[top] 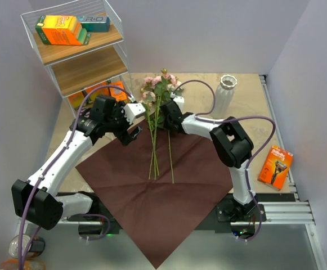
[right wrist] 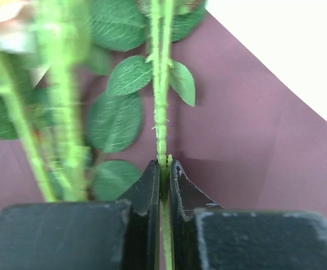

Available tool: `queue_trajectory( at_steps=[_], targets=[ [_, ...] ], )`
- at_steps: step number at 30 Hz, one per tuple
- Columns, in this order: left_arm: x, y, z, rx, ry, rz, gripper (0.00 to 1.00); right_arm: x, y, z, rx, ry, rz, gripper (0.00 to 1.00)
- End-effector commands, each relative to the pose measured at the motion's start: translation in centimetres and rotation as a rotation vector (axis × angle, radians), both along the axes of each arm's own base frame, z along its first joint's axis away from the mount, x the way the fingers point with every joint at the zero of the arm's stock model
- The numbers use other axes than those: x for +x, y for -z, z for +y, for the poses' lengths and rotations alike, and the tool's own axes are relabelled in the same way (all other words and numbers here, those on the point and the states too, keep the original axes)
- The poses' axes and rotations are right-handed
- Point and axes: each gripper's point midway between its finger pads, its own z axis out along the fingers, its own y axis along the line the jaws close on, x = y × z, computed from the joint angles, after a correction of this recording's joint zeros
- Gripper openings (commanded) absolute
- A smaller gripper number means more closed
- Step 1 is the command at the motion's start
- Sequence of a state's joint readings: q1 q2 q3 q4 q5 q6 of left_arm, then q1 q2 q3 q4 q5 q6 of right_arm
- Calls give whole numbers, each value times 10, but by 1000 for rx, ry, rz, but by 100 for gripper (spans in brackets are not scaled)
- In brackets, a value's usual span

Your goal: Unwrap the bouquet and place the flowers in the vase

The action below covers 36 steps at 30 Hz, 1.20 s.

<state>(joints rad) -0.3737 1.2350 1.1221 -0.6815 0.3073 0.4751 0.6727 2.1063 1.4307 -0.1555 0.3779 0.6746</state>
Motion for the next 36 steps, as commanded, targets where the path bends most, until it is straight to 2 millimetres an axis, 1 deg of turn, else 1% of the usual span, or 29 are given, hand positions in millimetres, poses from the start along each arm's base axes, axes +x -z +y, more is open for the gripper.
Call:
queue_trajectory(
  at_steps=[1,2,3,4,6,7,8,9,10,12,13,16,18,19,21,22,23,24,25,26,27,28,29,31,32,33,34,35,36],
  targets=[
    [5,-22,1,-16,7,-72,99,5,-54,-2,70,30,-107,0],
    [5,-22,1,-17,6,-71,99,4,-62,-2,81,31,-119,0],
    [5,-23,0,-17,6,-72,99,3,-82,-2,110,33,-149,0],
    [6,-23,0,-17,7,-76,99,0,-87,-3,118,31,-155,0],
    [6,-25,0,-21,7,-79,99,-3,-106,-5,150,37,-184,0],
    [7,-26,0,-20,7,-82,99,-6,-122,-8,168,42,-209,0],
    [7,-29,0,-22,6,-85,99,-7,-130,-10,172,49,-223,0],
    [7,-30,0,-22,7,-87,99,-9,-136,-14,170,59,-228,0],
    [7,-30,-1,-23,8,-88,99,-11,-152,-19,184,69,-252,0],
    [7,-31,-1,-23,8,-89,99,-16,-164,-30,167,93,-273,0],
    [6,-30,0,-21,8,-88,99,-18,-181,-34,181,99,-306,0],
    [5,-29,-1,-24,10,-83,99,-18,-217,-48,158,108,-400,0],
    [5,-28,-1,-27,12,-80,99,-16,-265,-57,148,101,-512,0],
    [5,-29,-2,-28,14,-82,99,-16,-284,-59,145,90,-557,0],
    [6,-29,-3,-32,21,-81,99,-14,-343,-68,123,77,-705,0],
    [7,-32,-4,-37,21,-83,99,-14,-363,-72,114,82,-761,0],
    [8,-30,-6,-40,23,-71,99,-11,-391,-80,69,88,-852,0],
    [10,-33,-7,-45,23,-73,99,-11,-416,-90,47,124,-913,0],
    [11,-33,-8,-49,25,-68,99,-10,-434,-97,20,149,-968,0],
    [11,-31,-10,-54,28,-56,99,-10,-460,-106,-45,171,-1064,0],
    [12,-33,-11,-61,27,-57,99,-12,-478,-116,-64,202,-1123,0],
    [13,-33,-12,-64,29,-55,99,-13,-493,-120,-80,213,-1180,0],
    [13,-35,-13,-70,33,-56,99,-20,-520,-130,-100,241,-1288,0],
    [14,-36,-13,-75,34,-60,99,-18,-539,-141,-126,262,-1366,0],
    [15,-36,-12,-71,32,-65,99,-19,-550,-149,-137,291,-1393,0],
    [16,-35,-11,-70,28,-64,99,-14,-560,-159,-147,329,-1414,0],
    [17,-35,-10,-68,27,-67,99,-15,-567,-166,-154,354,-1436,0],
    [17,-33,-9,-67,24,-63,99,-21,-578,-174,-160,387,-1489,0],
    [18,-33,-7,-65,22,-65,99,-23,-584,-184,-174,411,-1529,0]
  ],
)
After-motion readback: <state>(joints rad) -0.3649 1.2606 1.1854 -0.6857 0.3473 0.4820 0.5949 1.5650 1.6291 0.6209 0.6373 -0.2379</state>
